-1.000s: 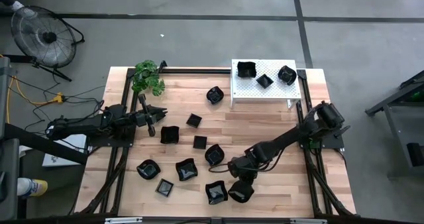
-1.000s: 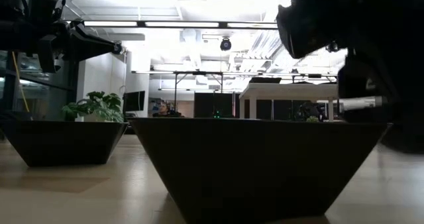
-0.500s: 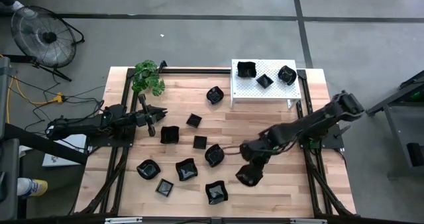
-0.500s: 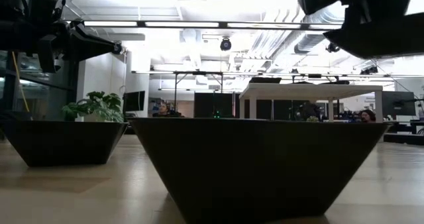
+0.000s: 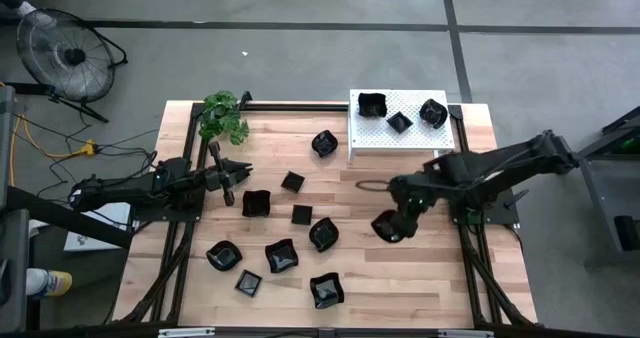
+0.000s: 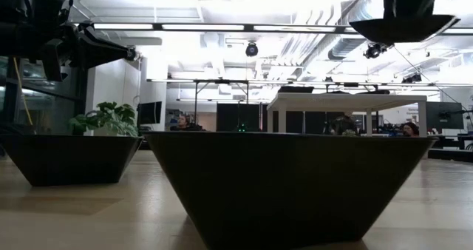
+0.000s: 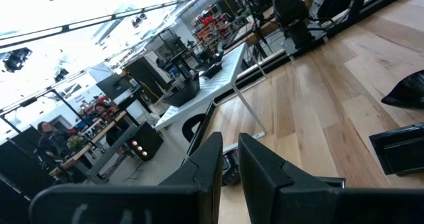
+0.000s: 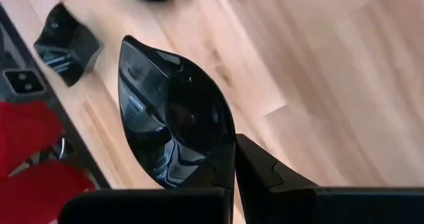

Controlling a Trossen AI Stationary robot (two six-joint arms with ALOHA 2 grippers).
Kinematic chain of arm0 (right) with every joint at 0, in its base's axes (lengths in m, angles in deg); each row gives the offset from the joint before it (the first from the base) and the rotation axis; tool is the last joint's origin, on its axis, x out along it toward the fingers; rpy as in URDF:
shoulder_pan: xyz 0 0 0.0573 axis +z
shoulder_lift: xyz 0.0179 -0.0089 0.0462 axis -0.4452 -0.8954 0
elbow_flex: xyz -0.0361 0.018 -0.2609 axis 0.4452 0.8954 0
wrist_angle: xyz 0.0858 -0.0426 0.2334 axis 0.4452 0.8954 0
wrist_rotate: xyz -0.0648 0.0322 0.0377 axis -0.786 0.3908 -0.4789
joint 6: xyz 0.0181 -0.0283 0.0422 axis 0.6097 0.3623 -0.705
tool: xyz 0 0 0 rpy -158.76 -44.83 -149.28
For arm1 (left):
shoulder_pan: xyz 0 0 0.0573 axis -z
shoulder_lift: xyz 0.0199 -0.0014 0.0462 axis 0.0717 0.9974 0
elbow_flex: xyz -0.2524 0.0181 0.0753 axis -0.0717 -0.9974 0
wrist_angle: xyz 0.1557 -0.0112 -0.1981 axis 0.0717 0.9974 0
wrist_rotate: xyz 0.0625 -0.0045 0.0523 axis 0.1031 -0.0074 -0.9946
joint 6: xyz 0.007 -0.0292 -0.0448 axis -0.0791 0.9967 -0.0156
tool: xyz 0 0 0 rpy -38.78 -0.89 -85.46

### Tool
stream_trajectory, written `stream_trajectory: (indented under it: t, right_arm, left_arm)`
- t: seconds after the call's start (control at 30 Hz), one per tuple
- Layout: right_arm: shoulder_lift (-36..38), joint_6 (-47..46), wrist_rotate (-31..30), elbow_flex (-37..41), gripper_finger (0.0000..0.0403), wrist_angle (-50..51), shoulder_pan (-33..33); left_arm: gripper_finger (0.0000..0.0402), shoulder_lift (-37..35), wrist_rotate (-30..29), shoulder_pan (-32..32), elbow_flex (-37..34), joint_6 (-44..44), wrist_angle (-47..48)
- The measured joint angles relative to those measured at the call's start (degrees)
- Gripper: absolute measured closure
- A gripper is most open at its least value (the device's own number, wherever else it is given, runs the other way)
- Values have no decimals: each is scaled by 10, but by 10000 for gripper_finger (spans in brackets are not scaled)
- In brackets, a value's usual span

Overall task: Pick & Place Mini shaped plates
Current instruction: Stack the leaf-shaped plate on top of the leaf-shaped plate on the shelf

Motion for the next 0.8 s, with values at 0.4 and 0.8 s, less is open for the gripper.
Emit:
stream_trajectory:
  t: [0.4, 0.8]
  right_arm:
    - [92, 22, -54, 0, 403, 29, -129]
    - [135, -11, -66, 0, 403, 47, -297]
  left_arm:
    - [356, 0, 0, 0, 0, 0, 0]
    - [356, 0, 0, 0, 0, 0, 0]
